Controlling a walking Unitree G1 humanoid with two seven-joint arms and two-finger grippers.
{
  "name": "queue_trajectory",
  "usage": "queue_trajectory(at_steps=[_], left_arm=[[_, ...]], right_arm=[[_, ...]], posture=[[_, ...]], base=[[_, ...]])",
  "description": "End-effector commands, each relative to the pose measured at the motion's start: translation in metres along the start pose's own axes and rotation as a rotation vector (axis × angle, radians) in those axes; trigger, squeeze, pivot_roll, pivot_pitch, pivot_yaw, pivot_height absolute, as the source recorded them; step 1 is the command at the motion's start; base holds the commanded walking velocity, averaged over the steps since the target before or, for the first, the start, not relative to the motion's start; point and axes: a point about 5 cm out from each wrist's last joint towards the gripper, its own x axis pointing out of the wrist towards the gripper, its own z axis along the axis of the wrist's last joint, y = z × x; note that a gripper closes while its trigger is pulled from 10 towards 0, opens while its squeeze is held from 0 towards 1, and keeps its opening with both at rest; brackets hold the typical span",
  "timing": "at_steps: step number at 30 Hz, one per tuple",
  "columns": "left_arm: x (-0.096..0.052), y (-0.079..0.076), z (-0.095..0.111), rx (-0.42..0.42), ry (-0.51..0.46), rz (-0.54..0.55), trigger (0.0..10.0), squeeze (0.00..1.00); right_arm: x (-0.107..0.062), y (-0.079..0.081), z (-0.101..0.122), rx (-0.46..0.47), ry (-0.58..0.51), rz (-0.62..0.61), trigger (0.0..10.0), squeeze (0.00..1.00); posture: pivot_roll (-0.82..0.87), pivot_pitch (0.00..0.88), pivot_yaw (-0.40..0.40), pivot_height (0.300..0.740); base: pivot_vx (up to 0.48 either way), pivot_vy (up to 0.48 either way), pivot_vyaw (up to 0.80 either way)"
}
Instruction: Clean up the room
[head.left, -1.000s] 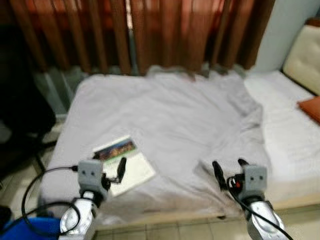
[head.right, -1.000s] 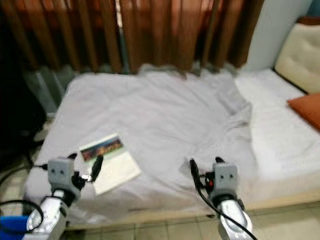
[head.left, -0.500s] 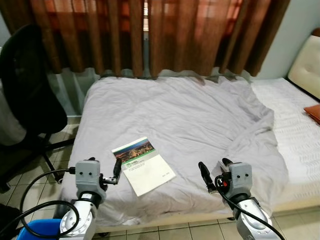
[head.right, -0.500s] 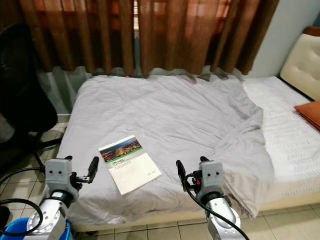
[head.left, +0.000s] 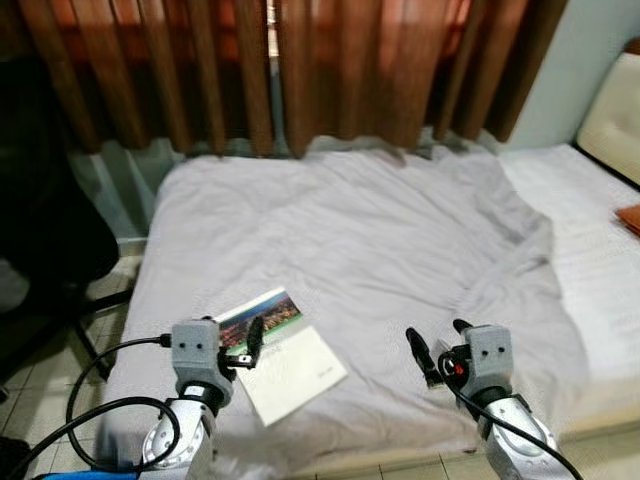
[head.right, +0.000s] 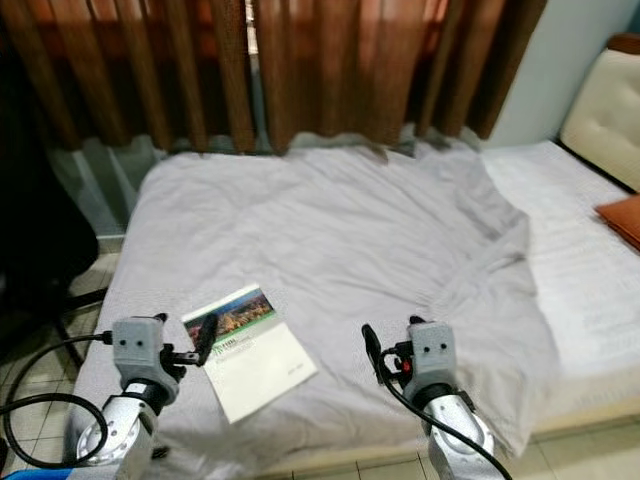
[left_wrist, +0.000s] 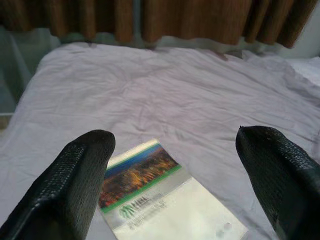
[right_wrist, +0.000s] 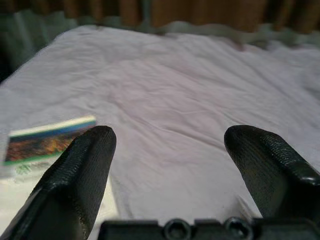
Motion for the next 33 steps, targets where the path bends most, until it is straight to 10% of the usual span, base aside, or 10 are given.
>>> queue_trajectory(at_steps=[1,8,14,24,28,33], left_arm=[[-0.002,0.01,0.0,0.011,0.009,0.038,10.0,0.0],[-0.001,0.003,-0.006,0.051,0.047,0.016,10.0,0.0],[0.039,0.013,-0.024,-0.004,0.14,-0.013,10.0,0.0],[0.063,0.004,-0.024,-0.081,0.115,-0.054,10.0,0.0],[0.077,-0.008,-0.002,-0.001,-0.003,-0.043,10.0,0.0],[0.069,0.015,0.019,0.234,-0.152,0.129,10.0,0.0]], right_arm=[[0.004,0.007,0.003,0.014,-0.006,0.034,10.0,0.0],[0.002,0.006,0.001,0.019,0.023,0.058,10.0,0.0],[-0.022,0.0,-0.008,0.007,0.108,0.061,10.0,0.0],[-0.046,0.012,-0.007,0.008,0.167,0.168,10.0,0.0],[-0.054,0.012,0.001,-0.021,0.18,0.202,10.0,0.0],[-0.068,0.019,0.003,-0.01,0.207,0.22,10.0,0.0]], posture=[[0.03,0.016,-0.054,0.74],[0.02,0.058,-0.065,0.74],[-0.07,0.212,-0.124,0.74],[-0.21,0.435,-0.204,0.74],[-0.26,0.542,-0.254,0.74],[-0.28,0.587,-0.277,0.74]], base=[[0.446,0.0,0.0],[0.445,0.0,0.0],[0.0,0.0,0.53],[0.0,0.0,0.0],[0.0,0.0,0.0],[0.0,0.0,0.0]])
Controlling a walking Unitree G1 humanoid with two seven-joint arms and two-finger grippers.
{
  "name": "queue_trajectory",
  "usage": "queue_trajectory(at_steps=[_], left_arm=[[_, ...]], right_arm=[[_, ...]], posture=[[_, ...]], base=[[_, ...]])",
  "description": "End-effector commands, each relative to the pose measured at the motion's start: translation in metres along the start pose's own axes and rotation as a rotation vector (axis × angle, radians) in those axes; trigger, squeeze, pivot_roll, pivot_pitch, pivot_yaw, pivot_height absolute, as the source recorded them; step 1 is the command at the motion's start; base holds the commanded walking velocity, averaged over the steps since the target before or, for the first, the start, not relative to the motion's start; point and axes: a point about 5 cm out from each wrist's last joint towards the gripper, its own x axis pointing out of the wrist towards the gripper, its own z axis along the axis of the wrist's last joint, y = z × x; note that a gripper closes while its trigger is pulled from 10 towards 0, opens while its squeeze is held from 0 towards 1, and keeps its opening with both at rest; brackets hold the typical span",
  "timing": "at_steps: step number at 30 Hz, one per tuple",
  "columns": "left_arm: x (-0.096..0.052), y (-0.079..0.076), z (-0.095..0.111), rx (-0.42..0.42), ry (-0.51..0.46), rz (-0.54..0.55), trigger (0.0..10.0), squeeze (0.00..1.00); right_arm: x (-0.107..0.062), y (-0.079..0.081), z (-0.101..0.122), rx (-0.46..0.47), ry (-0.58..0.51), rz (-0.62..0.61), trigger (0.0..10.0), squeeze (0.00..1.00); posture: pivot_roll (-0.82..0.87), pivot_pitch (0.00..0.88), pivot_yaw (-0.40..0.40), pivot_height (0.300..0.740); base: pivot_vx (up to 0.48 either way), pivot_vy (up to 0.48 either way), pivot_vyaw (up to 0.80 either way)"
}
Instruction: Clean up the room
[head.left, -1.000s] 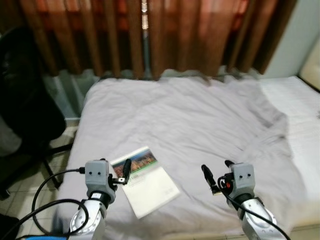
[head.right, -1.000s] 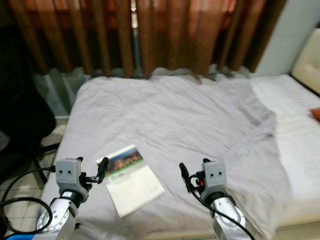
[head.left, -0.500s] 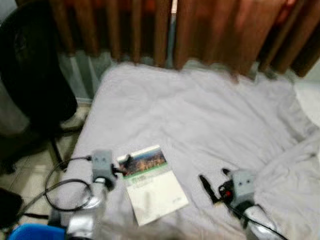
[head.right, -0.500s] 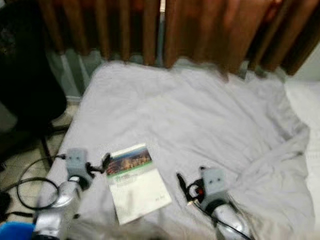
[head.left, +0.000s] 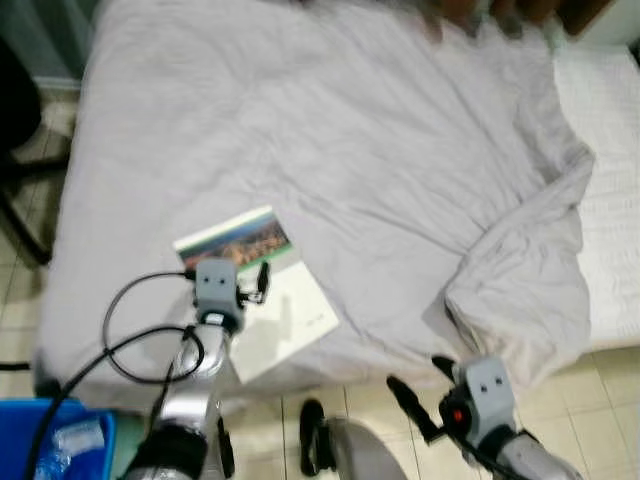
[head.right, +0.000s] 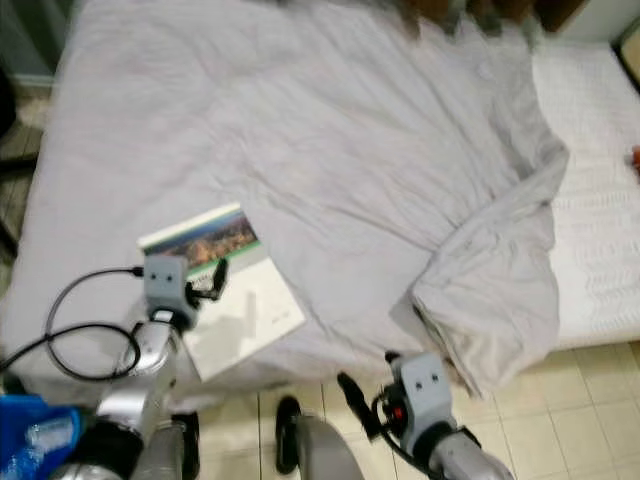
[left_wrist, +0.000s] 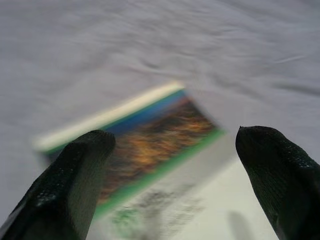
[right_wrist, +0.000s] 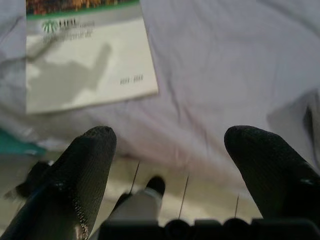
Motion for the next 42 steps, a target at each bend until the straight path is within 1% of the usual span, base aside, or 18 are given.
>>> queue_trajectory(at_steps=[1,2,3,4,5,6,11,17,18,20,21,22,23,30,33,37,40,42], left_arm=[[-0.014,0.004,-0.01,0.05,0.025,0.041,10.0,0.0],[-0.023,0.007,-0.014,0.041,0.038,0.066,10.0,0.0],[-0.023,0.007,-0.014,0.041,0.038,0.066,10.0,0.0],[-0.037,0.01,-0.02,0.027,0.057,0.092,10.0,0.0],[-0.044,0.01,-0.024,0.016,0.07,0.104,10.0,0.0],[-0.047,0.01,-0.026,0.011,0.078,0.11,10.0,0.0],[-0.064,0.014,-0.048,-0.119,0.174,0.214,10.0,0.0],[-0.065,0.022,-0.054,-0.163,0.216,0.318,10.0,0.0],[-0.067,0.024,-0.058,-0.253,0.235,0.357,10.0,0.0],[-0.067,0.024,-0.059,-0.281,0.24,0.365,10.0,0.0],[-0.063,0.02,-0.061,-0.354,0.24,0.359,10.0,0.0],[-0.063,0.02,-0.061,-0.354,0.24,0.359,10.0,0.0],[-0.057,0.015,-0.062,-0.41,0.238,0.336,10.0,0.0],[-0.04,-0.003,-0.053,-0.455,0.208,0.229,10.0,0.0],[-0.039,-0.009,-0.044,-0.467,0.17,0.203,10.0,0.0],[-0.044,-0.012,-0.045,-0.485,0.171,0.197,10.0,0.0],[-0.049,-0.018,-0.059,-0.571,0.233,0.211,10.0,0.0],[-0.049,-0.02,-0.062,-0.592,0.248,0.213,10.0,0.0]], right_arm=[[-0.01,0.001,-0.008,0.005,0.058,0.004,10.0,0.0],[-0.016,0.003,-0.012,0.01,0.076,0.008,10.0,0.0],[-0.016,0.003,-0.012,0.01,0.076,0.008,10.0,0.0],[-0.027,0.006,-0.016,0.023,0.102,0.009,10.0,0.0],[-0.031,0.008,-0.017,0.027,0.114,0.007,10.0,0.0],[-0.034,0.009,-0.018,0.029,0.12,0.006,10.0,0.0],[-0.042,0.017,-0.021,0.046,0.149,0.013,10.0,0.0],[-0.05,0.018,-0.023,0.049,0.171,0.008,10.0,0.0],[-0.054,0.019,-0.024,0.048,0.179,0.007,10.0,0.0],[-0.055,0.019,-0.023,0.048,0.181,0.007,10.0,0.0],[-0.057,0.02,-0.023,0.045,0.186,0.005,10.0,0.0],[-0.057,0.02,-0.023,0.045,0.186,0.005,10.0,0.0],[-0.058,0.02,-0.023,0.043,0.188,0.004,10.0,0.0],[-0.062,0.022,-0.022,0.035,0.191,0.001,10.0,0.0],[-0.064,0.023,-0.022,0.034,0.194,-0.002,10.0,0.0],[-0.065,0.024,-0.023,0.036,0.198,-0.004,10.0,0.0],[-0.066,0.025,-0.023,0.036,0.201,-0.005,10.0,0.0],[-0.066,0.025,-0.023,0.036,0.202,-0.005,10.0,0.0]], posture=[[-0.28,0.595,-0.277,0.74],[-0.27,0.601,-0.271,0.74],[-0.27,0.601,-0.271,0.74],[-0.26,0.606,-0.271,0.74],[-0.25,0.611,-0.269,0.74],[-0.25,0.611,-0.269,0.74],[-0.27,0.636,-0.264,0.74],[-0.28,0.645,-0.265,0.74],[-0.29,0.646,-0.266,0.74],[-0.29,0.646,-0.267,0.74],[-0.3,0.648,-0.268,0.74],[-0.3,0.648,-0.268,0.74],[-0.31,0.651,-0.271,0.74],[-0.32,0.651,-0.266,0.74],[-0.32,0.651,-0.257,0.74],[-0.31,0.648,-0.248,0.74],[-0.32,0.65,-0.246,0.74],[-0.32,0.651,-0.247,0.74]], base=[[0.0,0.0,0.0],[0.0,0.0,0.0],[0.0,0.0,0.0],[0.0,0.0,0.0],[0.0,0.0,0.0],[0.0,0.0,0.0],[0.0,0.0,0.0],[0.0,0.0,0.0],[0.0,0.0,0.0],[0.0,0.0,0.0],[0.0,0.0,0.0],[0.0,0.0,0.0],[0.0,0.0,0.0],[0.0,0.0,0.0],[0.0,0.0,0.0],[0.0,0.0,0.0],[0.0,0.0,0.0],[0.0,0.0,0.0]])
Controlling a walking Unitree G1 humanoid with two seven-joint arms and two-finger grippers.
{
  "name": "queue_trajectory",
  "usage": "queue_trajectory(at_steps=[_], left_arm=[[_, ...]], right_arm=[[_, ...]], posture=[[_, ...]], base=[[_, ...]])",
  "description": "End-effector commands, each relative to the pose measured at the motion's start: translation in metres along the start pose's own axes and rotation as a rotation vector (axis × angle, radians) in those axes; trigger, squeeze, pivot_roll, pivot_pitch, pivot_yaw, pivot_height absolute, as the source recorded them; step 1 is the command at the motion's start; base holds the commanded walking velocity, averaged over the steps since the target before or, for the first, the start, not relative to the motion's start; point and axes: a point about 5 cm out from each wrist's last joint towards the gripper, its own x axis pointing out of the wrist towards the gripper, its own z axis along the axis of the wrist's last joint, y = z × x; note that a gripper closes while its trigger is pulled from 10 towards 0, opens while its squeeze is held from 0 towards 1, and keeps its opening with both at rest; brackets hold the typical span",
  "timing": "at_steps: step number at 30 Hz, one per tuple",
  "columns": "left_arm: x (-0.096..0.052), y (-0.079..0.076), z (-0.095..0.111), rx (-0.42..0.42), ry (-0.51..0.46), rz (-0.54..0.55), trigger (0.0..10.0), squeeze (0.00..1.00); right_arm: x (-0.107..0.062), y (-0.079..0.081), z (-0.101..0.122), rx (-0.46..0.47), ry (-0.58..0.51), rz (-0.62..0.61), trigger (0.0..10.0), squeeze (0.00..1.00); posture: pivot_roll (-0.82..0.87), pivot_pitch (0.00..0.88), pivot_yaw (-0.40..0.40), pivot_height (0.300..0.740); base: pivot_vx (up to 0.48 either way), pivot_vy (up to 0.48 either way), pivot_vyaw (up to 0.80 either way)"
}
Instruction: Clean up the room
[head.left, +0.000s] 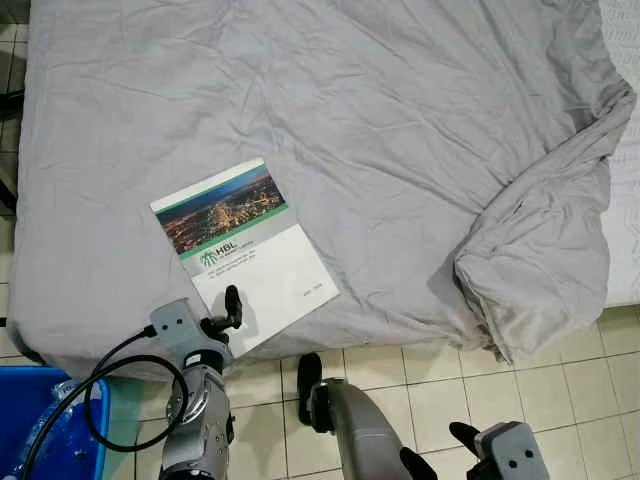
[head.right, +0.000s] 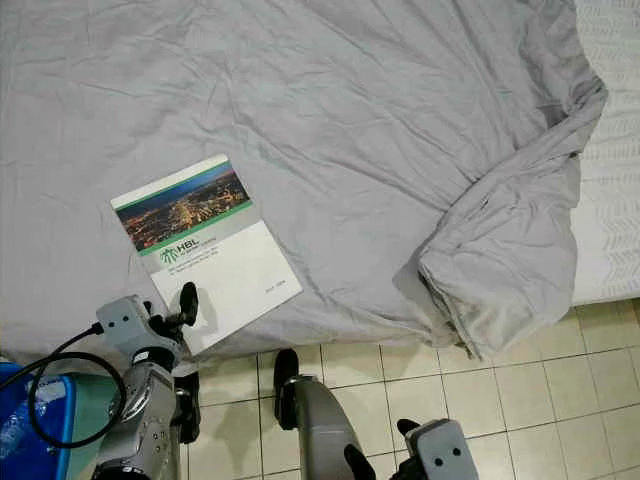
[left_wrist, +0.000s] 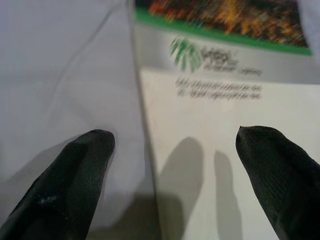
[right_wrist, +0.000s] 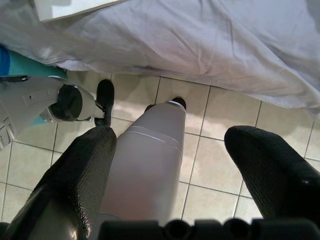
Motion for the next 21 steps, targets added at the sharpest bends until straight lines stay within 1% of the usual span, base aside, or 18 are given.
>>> queue_trajectory(at_steps=[1,4,6,8,12,16,17,18,19,20,21], left_arm=[[-0.012,0.003,-0.029,-0.07,0.125,0.028,10.0,0.0],[-0.011,-0.004,-0.038,-0.106,0.174,0.002,10.0,0.0],[-0.01,-0.005,-0.039,-0.099,0.177,-0.001,10.0,0.0],[-0.005,-0.014,-0.041,-0.112,0.202,-0.047,10.0,0.0],[0.003,-0.029,-0.038,-0.118,0.209,-0.122,10.0,0.0],[0.005,-0.03,-0.043,-0.119,0.248,-0.133,10.0,0.0],[0.004,-0.03,-0.049,-0.139,0.293,-0.128,4.4,0.0],[0.004,-0.03,-0.049,-0.139,0.293,-0.128,4.4,0.0],[0.002,-0.027,-0.056,-0.177,0.341,-0.101,0.9,0.0],[0.001,-0.024,-0.061,-0.231,0.376,-0.071,0.0,0.0],[0.0,-0.02,-0.065,-0.277,0.401,-0.035,0.0,0.0]], right_arm=[[-0.008,0.001,-0.008,0.001,0.053,-0.015,10.0,0.0],[-0.01,0.001,-0.009,-0.001,0.057,-0.018,10.0,0.0],[-0.01,0.001,-0.009,-0.001,0.058,-0.019,10.0,0.0],[-0.011,0.002,-0.01,-0.002,0.061,-0.02,10.0,0.0],[-0.012,0.002,-0.01,-0.003,0.063,-0.022,10.0,0.0],[-0.012,0.003,-0.011,-0.002,0.067,-0.023,10.0,0.0],[-0.012,0.003,-0.011,-0.002,0.068,-0.023,10.0,0.0],[-0.012,0.003,-0.011,-0.002,0.068,-0.023,10.0,0.0],[-0.012,0.003,-0.011,-0.001,0.069,-0.024,10.0,0.0],[-0.011,0.003,-0.011,-0.001,0.069,-0.025,10.0,0.0],[-0.012,0.003,-0.012,-0.001,0.071,-0.025,10.0,0.0]], posture=[[-0.32,0.652,-0.247,0.74],[-0.32,0.655,-0.247,0.74],[-0.32,0.656,-0.246,0.74],[-0.32,0.656,-0.245,0.74],[-0.32,0.657,-0.241,0.74],[-0.32,0.654,-0.237,0.74],[-0.32,0.653,-0.237,0.74],[-0.32,0.653,-0.237,0.74],[-0.32,0.654,-0.236,0.74],[-0.32,0.656,-0.235,0.74],[-0.32,0.657,-0.236,0.74]], base=[[0.0,0.0,0.0],[0.0,0.0,0.0],[0.0,0.0,0.0],[0.0,0.0,0.0],[0.0,0.0,0.0],[0.0,0.0,0.0],[0.0,0.0,0.0],[0.0,0.0,0.0],[0.0,0.0,0.0],[0.0,0.0,0.0],[0.0,0.0,0.0]])
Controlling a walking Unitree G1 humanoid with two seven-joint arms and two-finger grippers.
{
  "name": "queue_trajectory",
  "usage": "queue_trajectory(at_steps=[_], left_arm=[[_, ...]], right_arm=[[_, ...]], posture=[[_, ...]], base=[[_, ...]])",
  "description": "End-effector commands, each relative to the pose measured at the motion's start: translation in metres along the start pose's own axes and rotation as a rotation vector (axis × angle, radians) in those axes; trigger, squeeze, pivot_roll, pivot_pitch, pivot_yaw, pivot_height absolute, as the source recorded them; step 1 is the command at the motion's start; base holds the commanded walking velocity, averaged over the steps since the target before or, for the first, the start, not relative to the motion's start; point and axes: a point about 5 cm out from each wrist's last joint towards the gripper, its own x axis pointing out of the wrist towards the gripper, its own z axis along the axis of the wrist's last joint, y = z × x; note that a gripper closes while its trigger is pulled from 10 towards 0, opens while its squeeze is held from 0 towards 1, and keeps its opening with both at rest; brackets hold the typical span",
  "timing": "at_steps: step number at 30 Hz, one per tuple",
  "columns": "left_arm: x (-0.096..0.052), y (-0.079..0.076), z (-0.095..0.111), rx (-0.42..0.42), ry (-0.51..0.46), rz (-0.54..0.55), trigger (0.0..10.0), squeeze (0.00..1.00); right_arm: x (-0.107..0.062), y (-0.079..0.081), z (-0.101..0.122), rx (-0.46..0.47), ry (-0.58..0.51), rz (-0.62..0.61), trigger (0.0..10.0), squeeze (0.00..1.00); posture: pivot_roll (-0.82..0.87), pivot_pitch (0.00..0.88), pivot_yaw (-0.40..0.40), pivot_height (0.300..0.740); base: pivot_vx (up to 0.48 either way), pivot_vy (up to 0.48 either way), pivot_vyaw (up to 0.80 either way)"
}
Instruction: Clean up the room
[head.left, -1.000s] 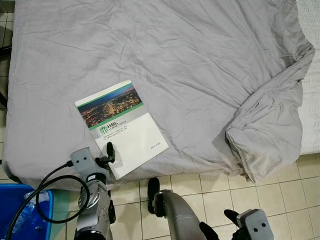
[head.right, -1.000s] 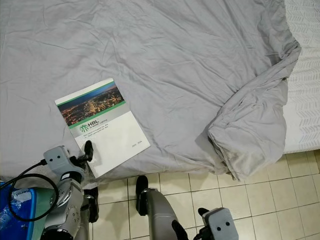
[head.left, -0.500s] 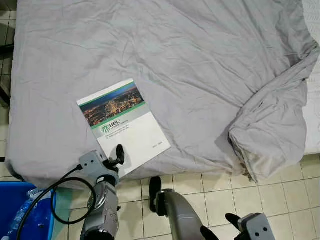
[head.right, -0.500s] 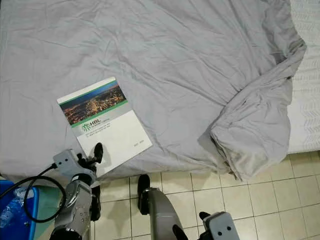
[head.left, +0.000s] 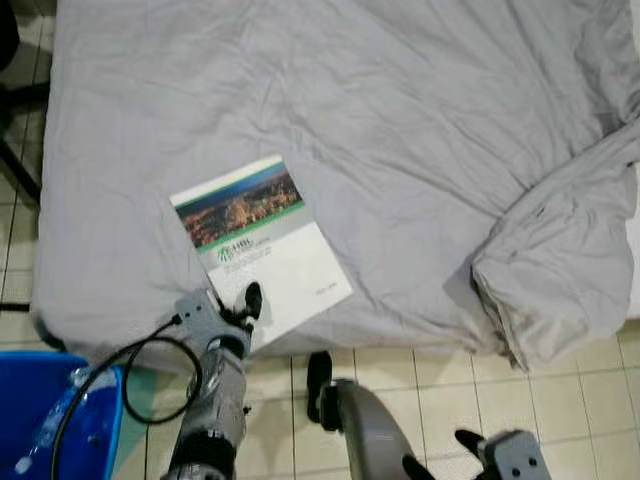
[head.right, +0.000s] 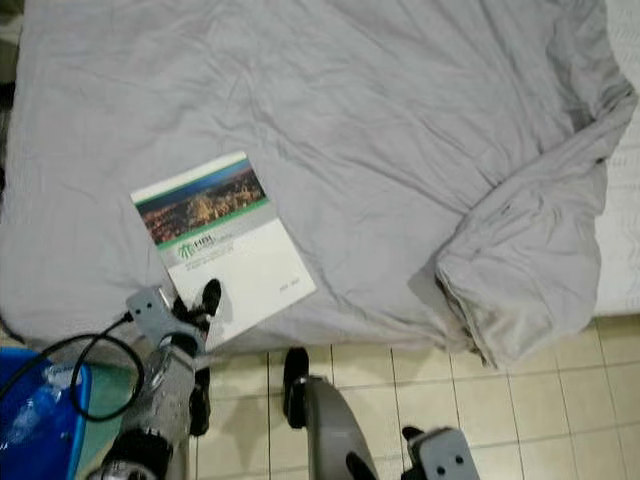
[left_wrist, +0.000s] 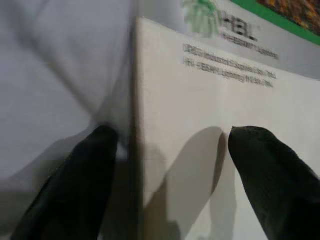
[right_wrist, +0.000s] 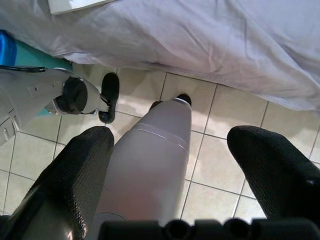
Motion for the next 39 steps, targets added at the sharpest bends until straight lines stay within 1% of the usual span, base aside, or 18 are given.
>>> queue_trajectory(at_steps=[1,4,6,9,10,13,22,26,27,28,29,30,31,33,35,36,37,39], left_arm=[[-0.02,0.011,-0.054,-0.126,0.243,0.069,0.0,0.0],[-0.019,0.012,-0.053,-0.178,0.242,0.072,0.0,0.0],[-0.017,0.01,-0.051,-0.172,0.235,0.063,0.0,0.0],[-0.012,0.0,-0.044,-0.1,0.207,0.005,0.0,0.0],[-0.007,-0.013,-0.037,-0.027,0.171,-0.083,0.0,0.0],[-0.006,-0.021,-0.035,-0.014,0.152,-0.148,0.0,0.0],[-0.013,-0.019,-0.035,-0.001,0.138,-0.209,0.0,0.0],[-0.024,-0.018,-0.024,0.06,0.097,-0.305,0.0,0.0],[-0.037,-0.022,-0.013,0.127,0.077,-0.4,0.0,0.0],[-0.037,-0.022,-0.013,0.127,0.077,-0.4,0.0,0.0],[-0.044,-0.019,-0.009,0.211,0.082,-0.45,0.0,0.0],[-0.044,-0.019,-0.009,0.211,0.082,-0.45,0.0,0.0],[-0.045,-0.013,-0.001,0.288,0.081,-0.466,0.0,0.0],[-0.047,-0.011,0.016,0.355,0.061,-0.472,0.0,0.0],[-0.045,-0.01,0.019,0.369,0.061,-0.469,0.0,0.0],[-0.042,-0.008,0.028,0.431,0.038,-0.465,0.0,0.0],[-0.042,-0.008,0.028,0.431,0.038,-0.465,0.0,0.0],[-0.046,-0.012,0.048,0.514,-0.001,-0.473,0.0,0.0]], right_arm=[[-0.007,0.003,-0.01,0.008,0.058,-0.01,10.0,0.0],[-0.007,0.003,-0.01,0.009,0.059,-0.01,10.0,0.0],[-0.008,0.003,-0.01,0.01,0.059,-0.011,10.0,0.0],[-0.008,0.003,-0.011,0.01,0.063,-0.013,10.0,0.0],[-0.007,0.002,-0.012,0.012,0.063,-0.017,10.0,0.0],[-0.005,0.003,-0.013,0.014,0.061,-0.019,10.0,0.0],[0.006,0.001,-0.013,0.019,0.042,-0.029,10.0,0.0],[0.016,-0.006,-0.005,0.059,-0.01,-0.095,10.0,0.0],[0.018,-0.009,0.003,0.09,-0.058,-0.155,10.0,0.0],[0.018,-0.009,0.003,0.09,-0.058,-0.155,10.0,0.0],[0.023,-0.013,0.005,0.104,-0.089,-0.213,10.0,0.0],[0.023,-0.013,0.005,0.104,-0.089,-0.213,10.0,0.0],[0.031,-0.015,0.009,0.125,-0.128,-0.249,10.0,0.0],[0.036,-0.017,0.021,0.133,-0.187,-0.285,10.0,0.0],[0.04,-0.019,0.023,0.136,-0.2,-0.295,10.0,0.0],[0.052,-0.023,0.03,0.14,-0.241,-0.306,10.0,0.0],[0.052,-0.023,0.03,0.14,-0.241,-0.306,10.0,0.0],[0.064,-0.036,0.048,0.13,-0.319,-0.347,10.0,0.0]], posture=[[-0.32,0.657,-0.235,0.74],[-0.32,0.656,-0.236,0.74],[-0.32,0.656,-0.236,0.74],[-0.31,0.66,-0.23,0.74],[-0.3,0.652,-0.222,0.74],[-0.3,0.646,-0.216,0.74],[-0.26,0.612,-0.184,0.74],[-0.2,0.529,-0.141,0.74],[-0.17,0.484,-0.125,0.74],[-0.17,0.484,-0.125,0.74],[-0.13,0.43,-0.104,0.74],[-0.13,0.43,-0.104,0.74],[-0.08,0.348,-0.076,0.74],[-0.06,0.311,-0.06,0.74],[-0.05,0.292,-0.052,0.74],[-0.03,0.218,-0.036,0.74],[-0.03,0.218,-0.036,0.74],[0.0,0.113,-0.022,0.74]], base=[[0.0,0.0,0.0],[0.0,0.0,0.0],[0.0,0.0,0.0],[0.0,0.0,0.0],[0.0,0.0,0.0],[0.0,0.0,0.0],[0.0,0.0,0.0],[0.0,0.0,0.0],[0.0,0.0,0.0],[0.0,0.0,0.0],[0.0,0.0,0.0],[0.0,0.0,0.0],[0.0,0.0,0.0],[0.0,0.0,0.0],[0.0,0.0,0.0],[0.0,0.0,0.0],[0.0,0.0,0.0],[0.0,0.0,0.0]])
